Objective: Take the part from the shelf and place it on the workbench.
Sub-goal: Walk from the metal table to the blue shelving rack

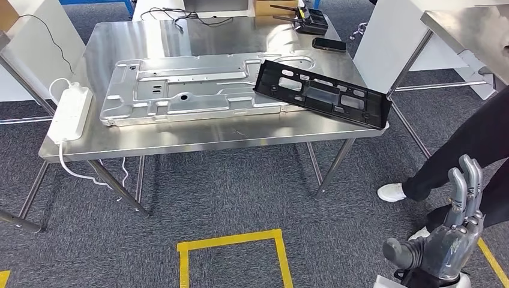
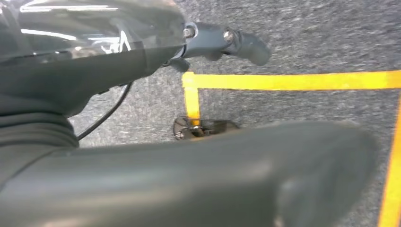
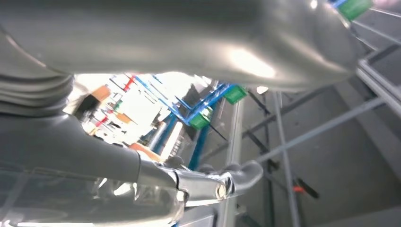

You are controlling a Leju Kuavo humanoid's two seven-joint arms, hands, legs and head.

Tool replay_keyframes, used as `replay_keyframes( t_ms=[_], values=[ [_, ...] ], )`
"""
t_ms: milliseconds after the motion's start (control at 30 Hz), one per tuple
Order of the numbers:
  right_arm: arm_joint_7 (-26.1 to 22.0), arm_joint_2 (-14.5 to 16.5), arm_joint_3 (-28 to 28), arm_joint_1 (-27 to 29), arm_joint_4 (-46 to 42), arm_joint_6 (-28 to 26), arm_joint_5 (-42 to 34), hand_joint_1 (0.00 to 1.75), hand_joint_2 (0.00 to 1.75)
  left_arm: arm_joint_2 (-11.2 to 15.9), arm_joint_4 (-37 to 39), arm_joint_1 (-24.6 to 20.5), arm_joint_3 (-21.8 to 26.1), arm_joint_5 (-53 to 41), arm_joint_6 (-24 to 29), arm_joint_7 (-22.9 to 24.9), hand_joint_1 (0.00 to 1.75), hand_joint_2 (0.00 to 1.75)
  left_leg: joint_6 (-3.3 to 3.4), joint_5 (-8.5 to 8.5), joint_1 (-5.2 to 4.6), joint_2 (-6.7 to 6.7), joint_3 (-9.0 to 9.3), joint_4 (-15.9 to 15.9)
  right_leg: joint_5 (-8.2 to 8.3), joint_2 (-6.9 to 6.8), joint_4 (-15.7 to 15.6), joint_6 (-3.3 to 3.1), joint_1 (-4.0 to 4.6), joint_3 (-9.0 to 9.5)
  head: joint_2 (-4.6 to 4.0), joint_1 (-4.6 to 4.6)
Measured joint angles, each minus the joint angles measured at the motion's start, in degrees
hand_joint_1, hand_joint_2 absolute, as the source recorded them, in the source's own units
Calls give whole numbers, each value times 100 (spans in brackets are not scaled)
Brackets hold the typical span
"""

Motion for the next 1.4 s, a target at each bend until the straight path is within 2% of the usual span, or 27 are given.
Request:
replay_keyframes(
  t_ms=[67,133,200,233,267,300,333,367,433,500,567,600,700,733,767,833,900,933,1000,1033,1100,1133,1200,1267,1300,1333,1400],
  values=[
    [3,3,-3,5,0,0,-10,0,0,-1,1,2,1,-2,0,0,0,0,90,56,-4,11,-72,22,-41,2,47,50,-1,-28,0,20],
    [6,4,-10,9,0,0,-22,0,0,-1,-1,-4,2,-9,1,-1,0,0,213,136,-6,41,-174,22,-419,4,432,80,-10,-179,0,77],
    [5,6,-17,20,0,0,-27,0,0,0,-2,-5,3,-16,2,-1,0,0,284,212,-34,65,-291,39,-924,5,1182,84,-12,-396,0,153],
    [4,7,-20,31,0,0,-30,0,0,0,-2,-4,4,-21,3,-1,0,0,298,250,-51,74,-351,50,-1061,6,1493,82,-11,-454,0,180],
    [1,8,-23,42,0,0,-34,0,0,0,-2,-4,4,-26,3,-1,0,0,302,288,-64,79,-414,65,-1080,6,1631,77,-9,-429,0,197],
    [-3,9,-27,50,0,0,-42,0,0,0,-2,-4,4,-34,3,-1,0,0,303,323,-75,80,-476,81,-993,6,1555,65,-4,-302,0,215],
    [-11,9,-33,55,0,0,-53,0,0,0,-2,-5,4,-41,3,-2,0,0,301,358,-83,79,-534,99,-842,6,1270,43,8,-73,0,236],
    [-21,9,-41,58,-1,0,-66,0,0,-1,-1,-5,4,-45,3,-3,0,0,297,391,-85,78,-579,113,-706,9,863,9,28,212,0,258],
    [-44,9,-60,59,-2,0,-87,0,0,-4,0,-9,4,-51,2,-8,0,0,262,464,-94,73,-646,128,-597,16,136,-61,88,669,0,291],
    [-61,9,-77,63,-4,0,-98,0,0,-7,1,-12,4,-57,2,-15,0,0,197,555,-95,72,-701,124,-619,20,-108,-91,133,769,0,306],
    [-71,9,-84,63,-4,0,-114,0,0,-4,0,-7,3,-64,1,-20,0,0,131,577,-98,70,-772,148,-549,7,-151,-114,98,652,0,306],
    [-77,10,-86,61,-4,0,-123,0,0,-2,0,-3,2,-66,0,-20,0,0,112,461,-102,66,-822,231,-497,-4,-169,-142,71,583,0,286],
    [-87,12,-87,59,-3,0,-141,0,0,2,1,2,2,-69,-3,-20,0,0,85,-354,-95,54,-1020,1091,-319,-25,-174,-234,46,373,0,160],
    [-89,13,-86,59,-3,0,-145,0,0,2,1,1,2,-69,-4,-20,0,0,76,-549,-91,53,-1067,1445,-262,-27,-165,-247,53,304,0,127],
    [-89,13,-85,58,-2,0,-148,0,0,4,1,-1,2,-69,-4,-20,0,0,67,-622,-89,52,-1083,1709,-209,-28,-154,-252,56,236,0,102],
    [-89,13,-84,58,-2,0,-152,0,0,6,1,-2,2,-69,-4,-20,0,0,49,-437,-74,52,-954,1810,-119,-28,-115,-239,46,90,0,63],
    [-89,13,-83,59,-2,0,-158,0,0,7,-1,-11,2,-74,-4,-20,0,0,16,-108,-36,53,-532,1315,-33,-26,-39,-194,24,-78,0,34],
    [-89,13,-83,60,-3,0,-167,0,0,7,-1,-22,2,-78,-4,-20,0,0,-7,-53,-14,53,-232,882,7,-26,14,-161,22,-158,0,14],
    [-91,11,-84,57,-4,0,-191,0,0,7,-2,-41,2,-84,-4,-22,0,0,-7,-165,-3,33,210,146,99,-29,90,-100,34,-254,0,2],
    [-92,10,-84,53,-4,0,-199,0,0,7,-2,-43,2,-85,-5,-23,0,0,15,-232,-19,17,280,-19,153,-33,105,-75,45,-276,0,8],
    [-95,8,-84,51,-3,0,-212,0,0,4,0,-26,2,-86,-8,-22,0,0,109,-183,-36,13,203,-52,226,-36,105,-22,45,-309,0,27],
    [-94,7,-84,53,-3,0,-218,0,0,2,1,-19,3,-87,-9,-20,0,0,169,-126,-38,26,139,-43,143,-31,149,2,39,-339,0,38],
    [-92,2,-87,57,-2,0,-228,0,0,0,1,-17,3,-87,-8,-20,0,0,270,11,-29,60,-24,-42,-362,-21,566,41,22,-468,0,83],
    [-92,-4,-88,55,-2,0,-231,0,0,2,-2,-20,4,-87,-5,-21,0,0,307,149,-37,77,-212,-29,-911,-18,1325,56,20,-597,0,149],
    [-92,-4,-87,55,-2,0,-231,0,0,2,-2,-20,4,-88,-4,-21,0,0,309,215,-41,88,-310,-15,-1002,-18,1625,59,19,-605,0,173],
    [-93,-4,-86,55,-2,0,-232,0,0,2,-2,-20,4,-88,-5,-21,0,0,306,278,-43,96,-413,7,-948,-18,1762,60,18,-540,0,199],
    [-93,-4,-86,54,-1,0,-235,0,0,2,-2,-21,4,-89,-6,-20,0,0,288,394,-41,102,-612,60,-628,-17,1446,55,19,-142,0,253]
  ],
)
